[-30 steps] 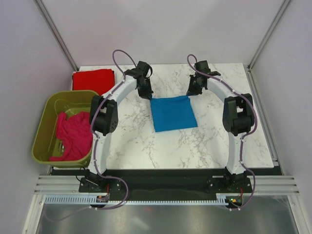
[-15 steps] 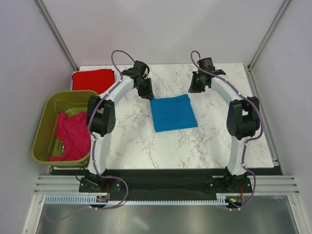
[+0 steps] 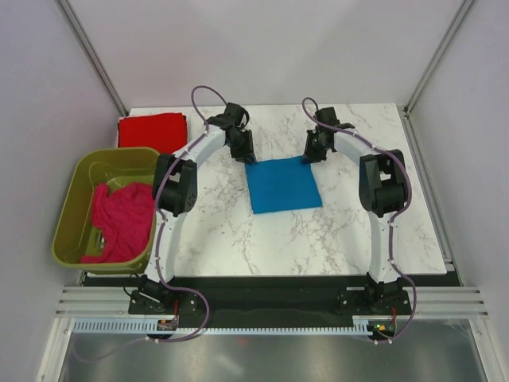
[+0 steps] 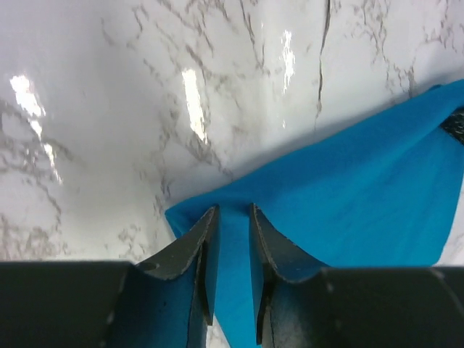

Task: Fold and stack the t-shirts
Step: Fold the tshirt

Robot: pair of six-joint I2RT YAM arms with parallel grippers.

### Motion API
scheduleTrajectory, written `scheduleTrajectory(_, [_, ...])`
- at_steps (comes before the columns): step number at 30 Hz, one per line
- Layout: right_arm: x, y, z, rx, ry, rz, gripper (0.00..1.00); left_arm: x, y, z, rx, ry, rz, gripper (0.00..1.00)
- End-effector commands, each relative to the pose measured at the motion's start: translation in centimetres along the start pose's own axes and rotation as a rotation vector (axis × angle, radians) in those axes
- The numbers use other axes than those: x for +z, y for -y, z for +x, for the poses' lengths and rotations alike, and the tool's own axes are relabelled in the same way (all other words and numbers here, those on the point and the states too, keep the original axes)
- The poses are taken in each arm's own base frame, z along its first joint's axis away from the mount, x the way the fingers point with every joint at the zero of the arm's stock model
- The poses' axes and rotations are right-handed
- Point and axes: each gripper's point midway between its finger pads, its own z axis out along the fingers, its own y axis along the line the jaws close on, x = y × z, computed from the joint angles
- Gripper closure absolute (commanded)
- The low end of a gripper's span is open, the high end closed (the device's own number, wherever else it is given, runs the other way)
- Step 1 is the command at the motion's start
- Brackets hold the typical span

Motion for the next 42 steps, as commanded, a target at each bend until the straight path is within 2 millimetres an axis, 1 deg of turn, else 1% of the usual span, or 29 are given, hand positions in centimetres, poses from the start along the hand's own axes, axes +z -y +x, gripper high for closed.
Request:
scheduleTrajectory(1, [0.1, -0.2, -3.0, 0.013, 0.079, -0.014, 0.78, 0.4, -0.1, -2.6, 0.063, 0.055, 0.002, 0.7])
scheduleTrajectory(2, [0.1, -0.3, -3.3, 0.019, 0.083, -0.019, 0.78, 0.2, -0.1, -2.8, 0.059, 0.055, 0.008, 0.69])
scheduleTrajectory(3, [0.1, -0.2, -3.3, 0.024, 0.082, -0.02, 0.78, -0.4, 0.4, -3.6, 0.061, 0.071, 0.022, 0.69])
scheduleTrajectory(4, [-0.2, -0.4, -3.5, 0.024, 0.085, -0.027, 0.78, -0.8, 0.5, -3.5, 0.058, 0.061, 0.023, 0.69])
scheduleTrajectory(5, [-0.4, -0.6, -3.5, 0.022, 0.088, -0.031, 0.78, -1.9, 1.1, -4.1, 0.064, 0.08, 0.033, 0.68])
scheduleTrajectory(7, [-1.8, -1.2, -4.2, 0.018, 0.108, -0.047, 0.75, -3.9, 2.0, -5.1, 0.078, 0.116, 0.046, 0.64])
scheduleTrajectory(8, [-2.3, -1.3, -4.2, 0.016, 0.108, -0.054, 0.74, -5.9, 2.9, -5.7, 0.091, 0.15, 0.06, 0.62])
scheduleTrajectory(9, [-3.5, -1.9, -4.6, 0.009, 0.125, -0.067, 0.73, -6.7, 3.3, -5.6, 0.098, 0.153, 0.069, 0.6])
scheduleTrajectory(11, [-4.6, -2.2, -4.6, 0.005, 0.129, -0.076, 0.69, -8.3, 3.8, -5.4, 0.101, 0.158, 0.078, 0.59])
scheduleTrajectory(12, [-5.7, -2.6, -4.7, -0.006, 0.138, -0.09, 0.67, -9.4, 4.0, -4.8, 0.097, 0.156, 0.088, 0.59])
scheduleTrajectory(14, [-6.1, -2.6, -4.0, -0.056, 0.12, -0.103, 0.62, -10.3, 4.4, -3.7, 0.092, 0.14, 0.103, 0.59])
scheduleTrajectory(15, [-6.5, -2.5, -3.7, -0.075, 0.114, -0.104, 0.57, -10.7, 4.5, -2.6, 0.087, 0.117, 0.114, 0.59])
scheduleTrajectory(17, [-6.3, -2.1, -2.7, -0.14, 0.078, -0.106, 0.56, -10.5, 4.7, -1.2, 0.084, 0.09, 0.128, 0.59])
scheduleTrajectory(18, [-6.1, -2.0, -2.3, -0.156, 0.059, -0.109, 0.56, -9.8, 4.3, -0.2, 0.078, 0.067, 0.125, 0.59])
scheduleTrajectory(20, [-6.0, -1.6, -2.0, -0.203, 0.047, -0.103, 0.55, -9.3, 4.2, 0.6, 0.068, 0.049, 0.124, 0.59])
scheduleTrajectory(21, [-5.6, -1.3, -1.6, -0.218, 0.03, -0.1, 0.54, -8.7, 4.0, 1.4, 0.059, 0.029, 0.117, 0.59])
scheduleTrajectory(25, [-4.7, -0.5, -1.1, -0.255, -0.005, -0.096, 0.52, -6.5, 3.0, 2.5, 0.036, -0.014, 0.095, 0.6])
scheduleTrajectory(26, [-4.5, -0.2, -1.1, -0.257, -0.008, -0.096, 0.52, -5.6, 2.3, 2.7, 0.03, -0.024, 0.071, 0.6])
scheduleTrajectory(28, [-3.7, 0.1, -0.6, -0.276, -0.034, -0.127, 0.52, -4.6, 1.7, 2.9, 0.022, -0.037, 0.053, 0.6])
scheduleTrajectory(29, [-3.4, 0.0, -0.2, -0.281, -0.052, -0.151, 0.52, -3.6, 1.2, 3.4, 0.015, -0.061, 0.045, 0.6])
scheduleTrajectory(30, [-2.5, 0.3, 0.5, -0.29, -0.086, -0.165, 0.53, -3.2, 1.0, 3.5, 0.013, -0.067, 0.042, 0.6])
scheduleTrajectory(31, [-2.2, 0.5, 0.2, -0.283, -0.087, -0.167, 0.53, -2.8, 0.9, 3.5, 0.012, -0.071, 0.042, 0.61])
scheduleTrajectory(32, [-1.9, 1.1, 0.0, -0.273, -0.083, -0.161, 0.54, -1.6, 0.3, 3.9, 0.008, -0.091, 0.032, 0.61])
scheduleTrajectory(35, [-0.9, 1.7, 0.2, -0.242, -0.094, -0.174, 0.56, -0.5, -0.2, 3.4, 0.011, -0.085, 0.012, 0.62])
scheduleTrajectory(38, [0.2, 2.0, 0.9, -0.237, -0.11, -0.178, 0.64, 0.3, -0.9, 2.5, 0.011, -0.067, -0.013, 0.63])
scheduleTrajectory(39, [0.4, 2.2, 1.1, -0.236, -0.114, -0.171, 0.73, 0.6, -0.9, 2.1, 0.016, -0.061, -0.014, 0.63])
scheduleTrajectory(40, [0.6, 2.5, 1.6, -0.223, -0.122, -0.164, 0.78, 0.6, -0.9, 1.7, 0.019, -0.053, -0.016, 0.63])
scheduleTrajectory(41, [0.8, 2.5, 1.6, -0.206, -0.111, -0.167, 0.82, 0.5, -1.3, 1.2, 0.022, -0.042, -0.021, 0.63])
scheduleTrajectory(42, [0.3, 2.1, 1.6, -0.2, -0.102, -0.186, 0.89, 0.0, -1.2, 0.6, 0.024, -0.032, -0.027, 0.63])
